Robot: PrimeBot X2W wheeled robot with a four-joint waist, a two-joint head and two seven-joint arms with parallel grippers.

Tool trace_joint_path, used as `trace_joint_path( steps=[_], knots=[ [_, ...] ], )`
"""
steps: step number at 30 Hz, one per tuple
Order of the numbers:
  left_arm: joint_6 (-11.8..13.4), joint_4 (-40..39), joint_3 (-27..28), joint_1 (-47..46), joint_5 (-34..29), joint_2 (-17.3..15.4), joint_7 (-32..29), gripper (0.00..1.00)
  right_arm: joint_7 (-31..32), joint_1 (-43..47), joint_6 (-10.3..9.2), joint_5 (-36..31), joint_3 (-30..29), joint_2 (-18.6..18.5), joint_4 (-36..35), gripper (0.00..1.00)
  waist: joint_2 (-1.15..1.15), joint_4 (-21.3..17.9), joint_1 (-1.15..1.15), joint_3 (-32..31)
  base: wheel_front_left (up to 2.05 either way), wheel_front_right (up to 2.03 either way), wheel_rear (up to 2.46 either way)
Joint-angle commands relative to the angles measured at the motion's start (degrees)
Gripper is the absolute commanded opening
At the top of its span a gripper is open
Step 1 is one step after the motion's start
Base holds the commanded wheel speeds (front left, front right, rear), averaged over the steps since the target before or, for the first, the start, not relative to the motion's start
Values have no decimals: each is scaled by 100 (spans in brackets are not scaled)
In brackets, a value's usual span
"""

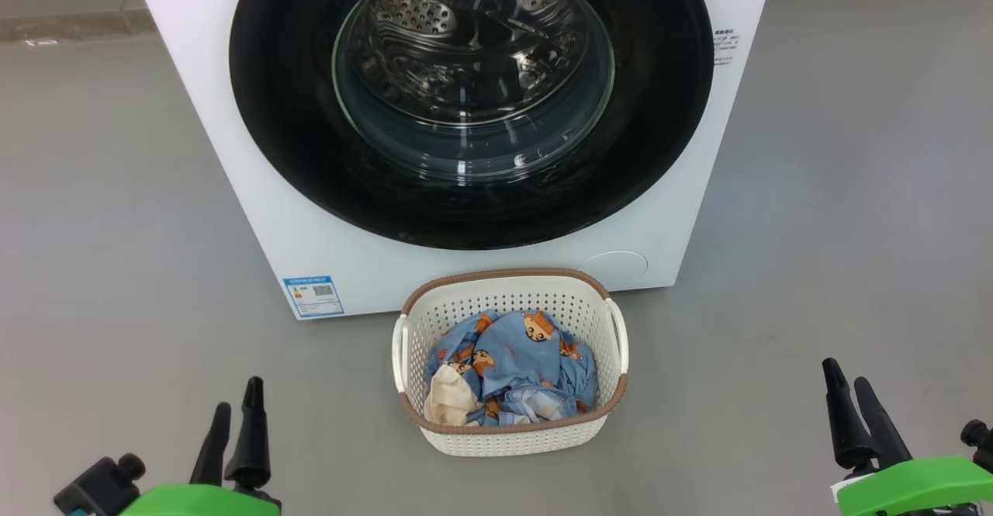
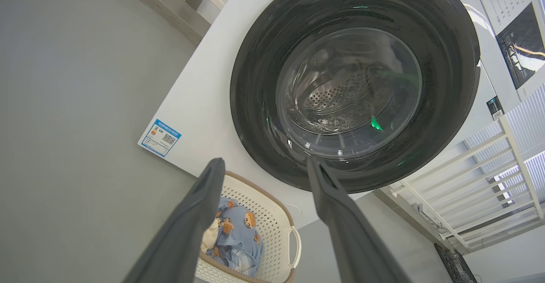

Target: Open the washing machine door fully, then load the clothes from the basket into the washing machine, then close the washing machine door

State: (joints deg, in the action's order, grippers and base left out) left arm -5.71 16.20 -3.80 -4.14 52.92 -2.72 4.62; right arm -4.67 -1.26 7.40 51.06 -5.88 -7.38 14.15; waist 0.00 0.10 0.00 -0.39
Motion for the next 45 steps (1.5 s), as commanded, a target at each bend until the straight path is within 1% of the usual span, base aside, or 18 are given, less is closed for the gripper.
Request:
trace_joint_path(
  steps=[1,6,15,16,33,45],
  knots=[
    [52,-167,60,-303,-300,-109,88,100,-86,-233,5,-363,90,-125,-191,100,0,1,0,1,0,0,0],
    [83,-158,11,-318,-768,-120,173,100,-170,-233,5,-916,102,-132,-222,100,0,0,0,1,0,0,0],
    [100,-125,-54,-368,-1488,-128,324,100,-320,-236,6,-1654,105,-147,-217,100,0,5,0,0,0,0,0],
    [100,-125,-54,-368,-1488,-128,324,100,-320,-236,6,-1654,105,-147,-217,100,0,5,0,0,0,0,0],
    [129,70,-191,-462,-2710,-148,610,100,-500,-233,7,-2911,187,-225,-246,100,0,15,0,-24,0,0,0],
    [173,234,-273,-538,-3455,-143,812,100,-625,-229,8,-3710,308,-263,-392,100,0,33,0,-47,0,0,0]
  ],
)
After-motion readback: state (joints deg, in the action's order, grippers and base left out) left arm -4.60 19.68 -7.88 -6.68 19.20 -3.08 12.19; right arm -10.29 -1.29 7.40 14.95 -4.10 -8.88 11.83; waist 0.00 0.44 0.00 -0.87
